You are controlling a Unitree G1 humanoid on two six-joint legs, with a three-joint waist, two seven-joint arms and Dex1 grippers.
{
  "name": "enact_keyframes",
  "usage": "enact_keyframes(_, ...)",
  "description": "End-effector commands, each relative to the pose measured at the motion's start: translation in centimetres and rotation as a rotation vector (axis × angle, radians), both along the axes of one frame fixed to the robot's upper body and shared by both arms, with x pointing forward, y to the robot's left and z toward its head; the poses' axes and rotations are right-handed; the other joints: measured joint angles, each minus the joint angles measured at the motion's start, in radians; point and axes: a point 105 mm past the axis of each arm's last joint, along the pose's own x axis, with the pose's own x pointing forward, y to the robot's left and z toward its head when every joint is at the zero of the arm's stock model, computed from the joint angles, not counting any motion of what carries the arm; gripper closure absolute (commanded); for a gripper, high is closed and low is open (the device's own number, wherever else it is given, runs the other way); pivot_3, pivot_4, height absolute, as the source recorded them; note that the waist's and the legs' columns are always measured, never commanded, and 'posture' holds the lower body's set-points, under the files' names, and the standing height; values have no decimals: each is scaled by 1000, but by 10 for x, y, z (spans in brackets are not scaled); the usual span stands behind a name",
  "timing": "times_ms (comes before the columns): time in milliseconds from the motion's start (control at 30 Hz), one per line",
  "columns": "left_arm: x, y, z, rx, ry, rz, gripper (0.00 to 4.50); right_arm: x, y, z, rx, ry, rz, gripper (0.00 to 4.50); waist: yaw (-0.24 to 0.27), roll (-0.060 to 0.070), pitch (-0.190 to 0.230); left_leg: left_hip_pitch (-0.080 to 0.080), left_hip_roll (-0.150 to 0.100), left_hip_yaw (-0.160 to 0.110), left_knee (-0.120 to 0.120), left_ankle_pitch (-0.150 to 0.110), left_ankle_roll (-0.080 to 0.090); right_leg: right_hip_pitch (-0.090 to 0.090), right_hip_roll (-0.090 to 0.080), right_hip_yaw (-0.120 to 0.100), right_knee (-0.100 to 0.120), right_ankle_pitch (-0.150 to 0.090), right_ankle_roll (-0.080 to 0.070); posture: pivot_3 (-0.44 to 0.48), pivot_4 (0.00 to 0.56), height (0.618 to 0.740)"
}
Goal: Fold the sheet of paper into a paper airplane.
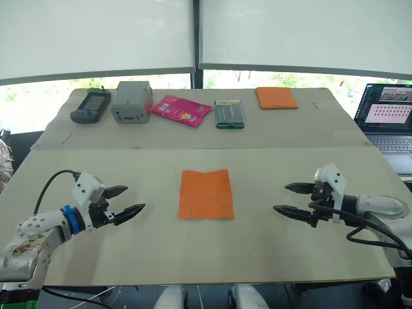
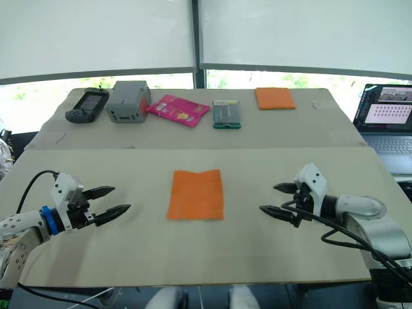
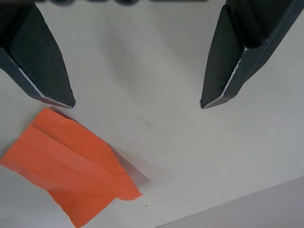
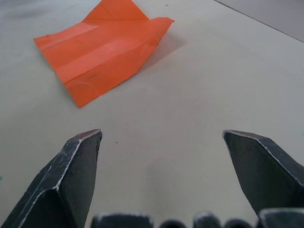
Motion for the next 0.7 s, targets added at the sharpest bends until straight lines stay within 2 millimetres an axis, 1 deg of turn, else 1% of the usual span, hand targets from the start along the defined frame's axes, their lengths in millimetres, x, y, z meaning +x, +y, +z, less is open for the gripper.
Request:
enact_keyframes(33,3,1,11,-6,-31,-2,43,2,2,16,28,-54,2,0,0,0,0,0,0,0,0,0,0,0,0,0,0,0,0,0,150,740)
enact_keyframes(133,4,-14,10,-55,9,-51,43,7,3,21,53,-71,-24,0,0,0,0,0,0,0,0,0,0,0,0,0,0,0,0,0,150,740)
enact_keyframes(167,3,-21,10,-60,13,-83,43,8,6,20,32,-66,-20,0,0,0,0,0,0,0,0,0,0,0,0,0,0,0,0,0,150,740)
enact_keyframes(267,4,-50,21,-87,8,-217,43,13,26,14,0,-26,13,0,-1,0,0,0,0,0,0,0,0,0,0,0,0,0,0,0,150,740)
enact_keyframes(367,5,-66,28,-79,5,-304,43,25,38,6,-55,-24,-2,0,-1,-1,0,0,0,0,0,0,0,0,1,0,1,1,0,0,150,740)
enact_keyframes(433,7,-70,34,-75,-6,-318,43,38,41,5,-71,-24,-48,0,-2,-1,0,0,0,0,0,0,0,-1,1,0,1,1,0,0,150,740)
enact_keyframes(500,9,-73,38,-78,-13,-319,43,49,45,5,-39,-8,-86,0,-7,-1,0,-3,-1,0,0,0,0,-5,1,1,2,1,-1,0,150,740)
enact_keyframes(567,10,-73,38,-70,-15,-315,43,53,52,3,4,27,-92,0,-7,-1,0,-4,-1,0,0,0,0,-6,1,1,3,1,-1,0,150,740)
enact_keyframes(633,14,-70,37,-50,-32,-280,43,57,62,-7,3,56,-66,0,-6,-1,0,-4,-1,0,0,0,0,-6,2,0,3,1,-1,0,150,740)
enact_keyframes(700,18,-64,35,-52,-40,-224,43,71,73,-15,38,72,-95,0,-7,-1,0,-4,-1,0,0,0,0,-6,2,0,2,1,-1,0,150,740)
